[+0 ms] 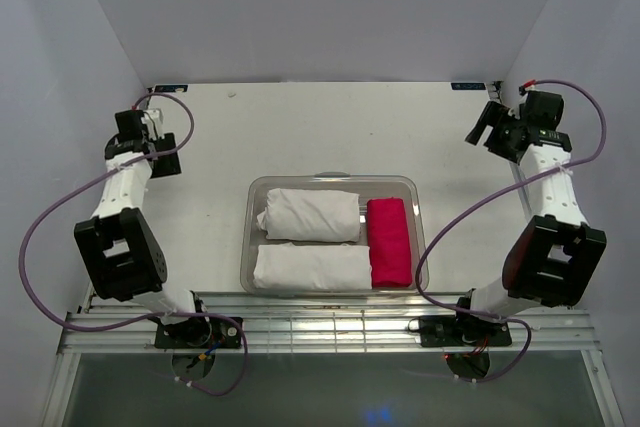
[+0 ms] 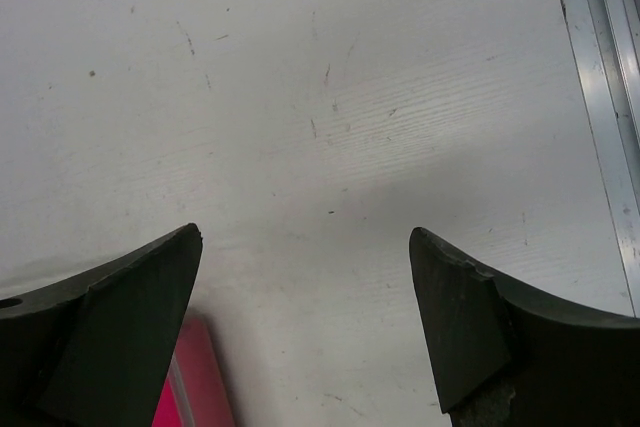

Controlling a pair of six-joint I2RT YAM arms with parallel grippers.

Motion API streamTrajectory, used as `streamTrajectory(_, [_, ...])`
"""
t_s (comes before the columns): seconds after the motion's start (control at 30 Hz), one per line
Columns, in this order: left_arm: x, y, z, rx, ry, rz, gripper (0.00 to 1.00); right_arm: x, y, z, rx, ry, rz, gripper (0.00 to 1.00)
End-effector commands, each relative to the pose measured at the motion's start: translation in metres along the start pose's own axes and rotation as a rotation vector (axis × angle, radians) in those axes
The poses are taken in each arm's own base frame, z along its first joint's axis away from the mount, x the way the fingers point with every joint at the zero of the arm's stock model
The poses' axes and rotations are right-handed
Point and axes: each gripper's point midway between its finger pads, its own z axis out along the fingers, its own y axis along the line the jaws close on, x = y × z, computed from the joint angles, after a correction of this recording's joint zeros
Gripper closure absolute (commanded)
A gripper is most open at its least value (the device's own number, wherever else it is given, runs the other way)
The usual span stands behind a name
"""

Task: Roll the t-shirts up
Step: Reset both arms

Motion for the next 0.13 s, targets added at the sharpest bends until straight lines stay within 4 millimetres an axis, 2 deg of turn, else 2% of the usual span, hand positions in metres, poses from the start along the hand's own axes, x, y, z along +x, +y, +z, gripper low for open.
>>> streamTrajectory(0.0, [-0.0107, -0.0065, -0.0127, 0.040, -0.066, 0.010, 0.31, -0.0117, 0.0061, -0.0109, -0.021, -0.076, -0.031, 0.10])
streamTrajectory(0.1, [-0.0058, -0.0106, -0.0116, 0.062, -0.058, 0.014, 0.31, -0.0149, 0.0066, -0.0155, -0.024, -0.115, -0.047, 0.10])
